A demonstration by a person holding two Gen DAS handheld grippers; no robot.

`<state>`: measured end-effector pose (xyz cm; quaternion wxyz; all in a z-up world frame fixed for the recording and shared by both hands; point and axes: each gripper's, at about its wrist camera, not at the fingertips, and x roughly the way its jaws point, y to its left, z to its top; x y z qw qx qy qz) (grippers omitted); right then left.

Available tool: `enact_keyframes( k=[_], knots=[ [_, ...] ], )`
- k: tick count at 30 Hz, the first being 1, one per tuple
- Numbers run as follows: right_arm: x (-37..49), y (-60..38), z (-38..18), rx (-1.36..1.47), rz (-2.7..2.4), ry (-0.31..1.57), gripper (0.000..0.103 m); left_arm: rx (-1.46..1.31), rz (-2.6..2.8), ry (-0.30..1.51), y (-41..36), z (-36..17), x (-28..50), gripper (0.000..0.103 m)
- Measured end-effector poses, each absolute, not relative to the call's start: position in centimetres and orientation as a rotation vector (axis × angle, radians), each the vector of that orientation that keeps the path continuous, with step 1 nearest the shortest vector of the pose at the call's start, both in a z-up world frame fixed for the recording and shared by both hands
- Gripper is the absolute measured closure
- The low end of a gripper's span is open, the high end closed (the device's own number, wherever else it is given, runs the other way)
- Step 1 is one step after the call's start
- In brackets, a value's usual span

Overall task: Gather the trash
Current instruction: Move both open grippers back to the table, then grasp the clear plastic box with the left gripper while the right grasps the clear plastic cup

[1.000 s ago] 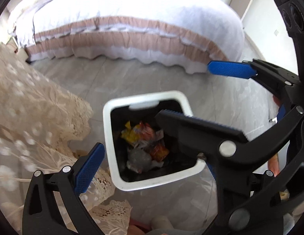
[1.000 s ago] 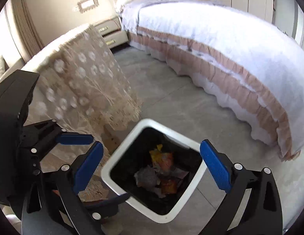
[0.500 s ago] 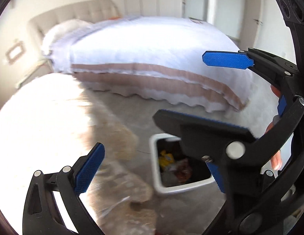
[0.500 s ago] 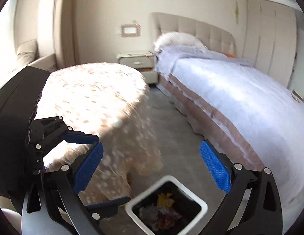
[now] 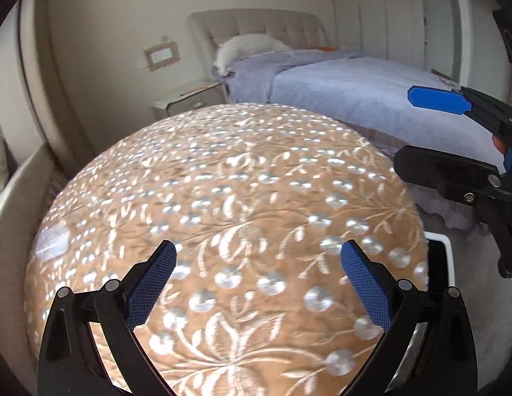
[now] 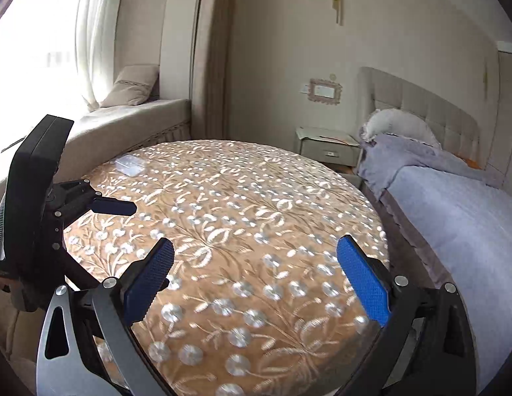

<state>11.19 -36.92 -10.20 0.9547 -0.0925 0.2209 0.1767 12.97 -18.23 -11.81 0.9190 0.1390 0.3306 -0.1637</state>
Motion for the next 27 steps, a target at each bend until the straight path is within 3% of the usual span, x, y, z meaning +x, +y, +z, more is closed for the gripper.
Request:
enact_keyframes(
  k=[14, 27],
  knots=[
    [17.7, -21.0, -9.3, -0.224, 0.539, 0.464, 0.005, 0.182, 0.109, 0.658, 0.4, -10.6, 15.9, 0.005],
    [26.3, -11.7, -11.8, -0.27, 0.474, 0.506, 0.005, 0.016, 0.215, 0.709, 10.0, -11.9, 23.7, 0.005]
  ],
)
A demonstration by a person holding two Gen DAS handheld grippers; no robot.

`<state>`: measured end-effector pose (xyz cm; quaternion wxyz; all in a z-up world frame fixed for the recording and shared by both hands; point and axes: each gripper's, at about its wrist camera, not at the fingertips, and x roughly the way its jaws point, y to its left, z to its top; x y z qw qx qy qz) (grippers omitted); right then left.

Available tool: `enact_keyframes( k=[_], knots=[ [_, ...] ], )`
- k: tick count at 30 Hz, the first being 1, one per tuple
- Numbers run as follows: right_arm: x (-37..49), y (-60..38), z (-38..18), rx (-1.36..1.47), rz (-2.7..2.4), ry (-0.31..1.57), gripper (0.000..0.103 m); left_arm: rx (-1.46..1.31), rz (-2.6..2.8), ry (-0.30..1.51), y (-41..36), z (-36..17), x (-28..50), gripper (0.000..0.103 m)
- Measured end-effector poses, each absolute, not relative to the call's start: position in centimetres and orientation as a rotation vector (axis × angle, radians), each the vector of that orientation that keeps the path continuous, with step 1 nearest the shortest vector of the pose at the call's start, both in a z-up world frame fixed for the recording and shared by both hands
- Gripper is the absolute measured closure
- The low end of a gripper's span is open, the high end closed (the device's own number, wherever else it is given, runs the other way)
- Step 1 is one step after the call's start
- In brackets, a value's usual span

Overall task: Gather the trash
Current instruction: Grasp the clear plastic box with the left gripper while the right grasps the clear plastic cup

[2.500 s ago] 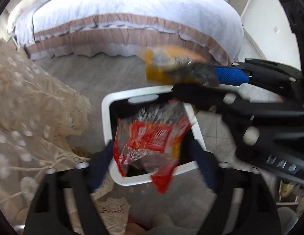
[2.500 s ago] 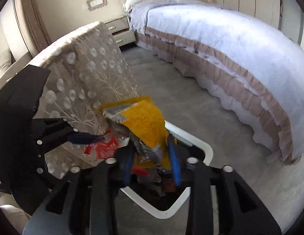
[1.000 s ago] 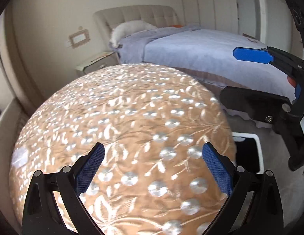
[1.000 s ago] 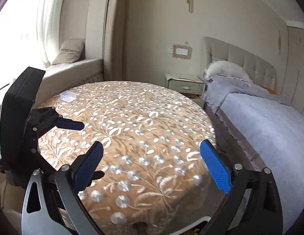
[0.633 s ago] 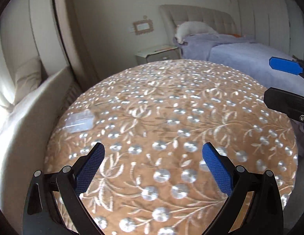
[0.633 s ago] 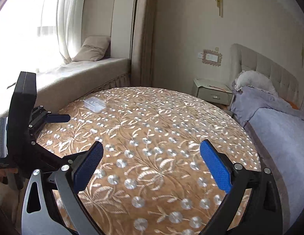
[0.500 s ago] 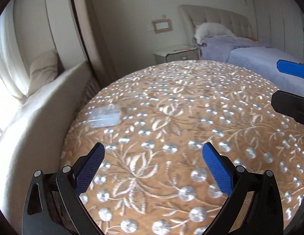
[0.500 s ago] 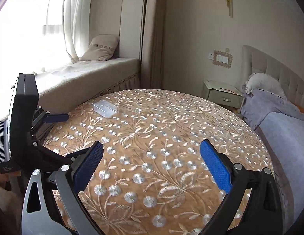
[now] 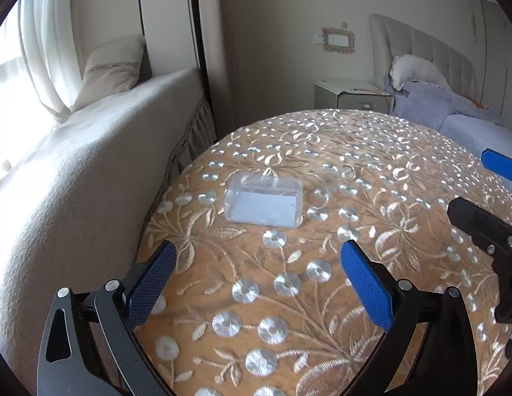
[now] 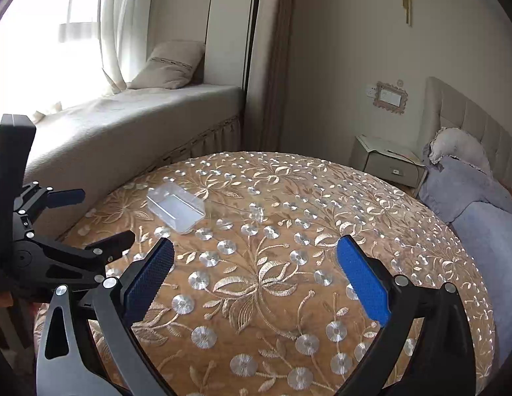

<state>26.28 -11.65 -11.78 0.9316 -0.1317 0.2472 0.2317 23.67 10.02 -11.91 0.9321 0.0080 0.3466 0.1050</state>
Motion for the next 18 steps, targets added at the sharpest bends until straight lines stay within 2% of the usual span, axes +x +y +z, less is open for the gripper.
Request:
enact_keyframes(
  k=[9, 18],
  knots=[
    [33.2, -7.1, -16.0, -0.31, 0.46, 0.644, 0.005, 0.027, 0.184, 0.779, 13.1, -13.8, 29.4, 0.005],
    [36.7, -4.9, -17.5, -0.316, 0.473, 0.712, 0.005, -0.04, 0.165, 0.821, 17.0, -15.0, 29.2, 0.005]
  ],
)
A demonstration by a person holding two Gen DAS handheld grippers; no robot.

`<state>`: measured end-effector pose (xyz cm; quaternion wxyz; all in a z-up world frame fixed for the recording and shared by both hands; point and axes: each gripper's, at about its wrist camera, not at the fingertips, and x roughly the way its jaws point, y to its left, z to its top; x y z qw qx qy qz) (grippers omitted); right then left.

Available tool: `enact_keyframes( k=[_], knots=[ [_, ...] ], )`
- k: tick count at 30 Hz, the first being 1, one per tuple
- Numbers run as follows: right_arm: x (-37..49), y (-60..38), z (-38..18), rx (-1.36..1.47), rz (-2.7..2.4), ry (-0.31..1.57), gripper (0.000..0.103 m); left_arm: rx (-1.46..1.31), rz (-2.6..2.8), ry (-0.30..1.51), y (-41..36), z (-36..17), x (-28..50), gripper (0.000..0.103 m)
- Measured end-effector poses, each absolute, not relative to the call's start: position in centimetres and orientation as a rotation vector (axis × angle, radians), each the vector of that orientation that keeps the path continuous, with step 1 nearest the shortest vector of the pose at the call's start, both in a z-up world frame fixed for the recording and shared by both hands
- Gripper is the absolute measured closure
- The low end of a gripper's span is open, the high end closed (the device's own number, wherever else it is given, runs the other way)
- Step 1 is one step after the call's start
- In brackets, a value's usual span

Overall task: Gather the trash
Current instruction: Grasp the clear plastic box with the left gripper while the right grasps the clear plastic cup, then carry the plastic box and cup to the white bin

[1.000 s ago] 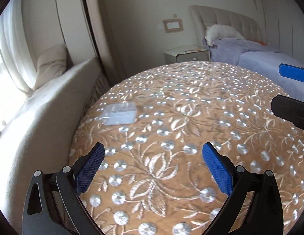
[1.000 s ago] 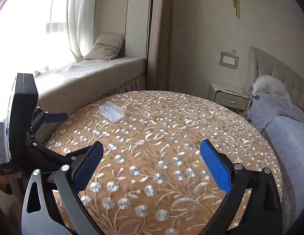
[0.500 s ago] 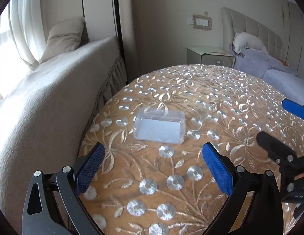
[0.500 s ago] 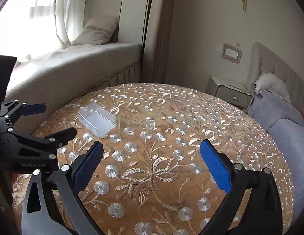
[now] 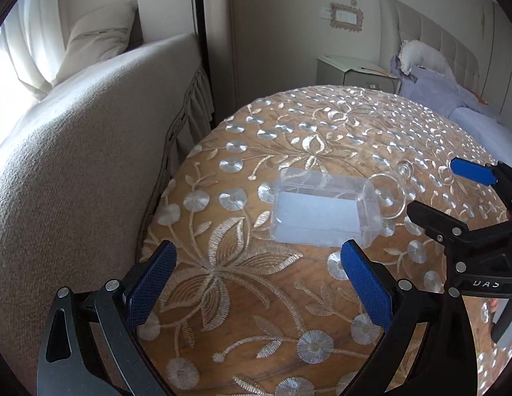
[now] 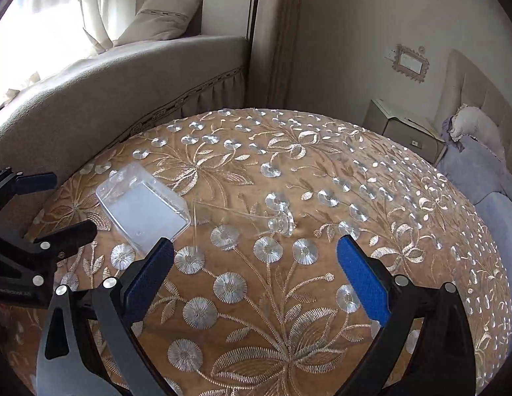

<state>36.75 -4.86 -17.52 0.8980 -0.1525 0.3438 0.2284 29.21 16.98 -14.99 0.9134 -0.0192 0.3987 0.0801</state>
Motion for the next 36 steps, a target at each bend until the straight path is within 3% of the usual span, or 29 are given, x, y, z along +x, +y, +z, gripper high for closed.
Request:
enact_keyframes(
  k=[7, 8, 10, 12, 14, 15, 18, 36],
  knots=[
    [38.1, -3.8, -18.8, -0.386, 0.404, 0.731, 0.005, -0.008, 0.11, 0.818, 15.4, -14.8, 29.5, 0.005],
    [38.3, -3.9, -18.9, -0.379, 0.408, 0.74, 0.009, 0.002, 0.107, 0.819, 15.1, -14.8, 29.6, 0.005],
    [38.6, -4.4, -19.0, -0.359, 0.41, 0.761, 0.029, 0.001, 0.094, 0.826, 14.7, -14.9, 29.8, 0.005],
    [39.2, -4.9, -19.4, -0.343, 0.408, 0.796, 0.065, 0.006, 0.08, 0.832, 14.1, -15.0, 30.0, 0.005],
    [39.9, -5.7, -19.7, -0.292, 0.436, 0.837, 0.075, 0.025, 0.077, 0.84, 13.6, -15.1, 30.4, 0.005],
    [40.2, -6.0, -19.7, -0.274, 0.442, 0.844, 0.086, 0.03, 0.075, 0.838, 13.3, -15.0, 30.5, 0.005],
    [40.5, -6.7, -19.4, -0.252, 0.474, 0.836, 0.096, 0.024, 0.062, 0.837, 12.7, -14.8, 31.1, 0.005],
    [35.9, -11.6, -15.4, -0.201, 0.563, 0.766, 0.097, 0.037, 0.112, 0.948, 12.7, -17.6, 36.4, 0.005]
  ],
)
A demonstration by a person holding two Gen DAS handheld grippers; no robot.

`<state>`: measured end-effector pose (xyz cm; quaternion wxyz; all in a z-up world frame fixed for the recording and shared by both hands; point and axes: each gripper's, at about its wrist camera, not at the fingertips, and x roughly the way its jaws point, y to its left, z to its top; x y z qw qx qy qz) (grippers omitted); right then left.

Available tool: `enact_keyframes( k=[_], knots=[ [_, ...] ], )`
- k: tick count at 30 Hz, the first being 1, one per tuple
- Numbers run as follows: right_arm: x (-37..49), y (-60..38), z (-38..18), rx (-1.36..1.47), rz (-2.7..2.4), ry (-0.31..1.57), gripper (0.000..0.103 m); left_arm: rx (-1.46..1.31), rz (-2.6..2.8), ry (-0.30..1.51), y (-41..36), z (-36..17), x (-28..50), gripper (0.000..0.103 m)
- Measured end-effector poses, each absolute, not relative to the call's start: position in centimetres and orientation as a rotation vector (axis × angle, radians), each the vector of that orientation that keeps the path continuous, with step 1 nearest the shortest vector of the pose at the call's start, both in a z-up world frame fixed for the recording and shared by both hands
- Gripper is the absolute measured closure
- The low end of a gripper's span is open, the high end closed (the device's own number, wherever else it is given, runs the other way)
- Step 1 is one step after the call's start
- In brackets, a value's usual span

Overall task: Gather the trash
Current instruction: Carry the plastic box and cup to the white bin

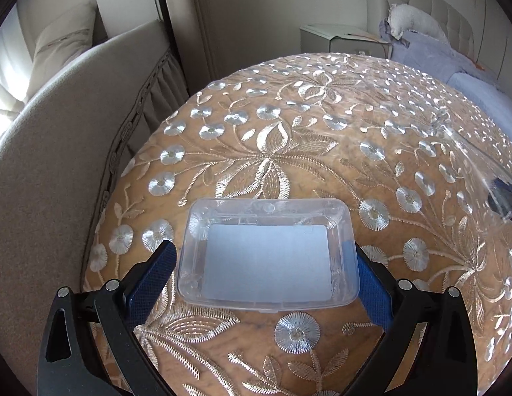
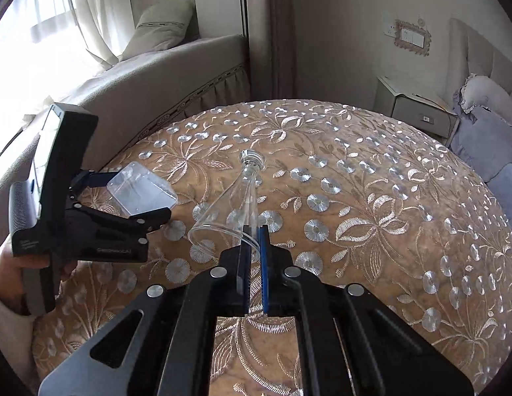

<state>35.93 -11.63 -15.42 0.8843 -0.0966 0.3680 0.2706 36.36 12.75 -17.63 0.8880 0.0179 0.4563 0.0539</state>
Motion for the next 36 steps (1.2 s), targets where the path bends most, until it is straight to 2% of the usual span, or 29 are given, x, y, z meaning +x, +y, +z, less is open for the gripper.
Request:
enact_keyframes(
  k=[2, 4, 10, 17, 23, 36],
  knots=[
    [35.4, -11.9, -15.0, -0.2, 0.57, 0.756, 0.097, 0.008, 0.101, 0.944, 13.1, -17.7, 36.3, 0.008],
    [34.8, -12.1, -14.7, -0.209, 0.568, 0.743, 0.097, -0.005, 0.104, 0.929, 13.2, -17.5, 36.1, 0.018],
    [32.9, -12.9, -13.4, -0.207, 0.578, 0.696, 0.097, 0.013, 0.141, 0.869, 12.7, -15.8, 34.3, 0.018],
    [28.6, -16.1, -11.1, -0.167, 0.579, 0.631, 0.097, 0.042, 0.101, 0.727, 8.9, -11.0, 27.6, 0.018],
    [23.5, -20.3, -9.3, -0.145, 0.55, 0.589, 0.097, 0.025, 0.02, 0.663, 4.8, -9.0, 22.2, 0.018],
    [10.7, -31.3, -9.6, -0.091, 0.347, 0.555, 0.097, 0.096, -0.258, 0.63, -9.7, -9.6, 14.9, 0.018]
  ],
)
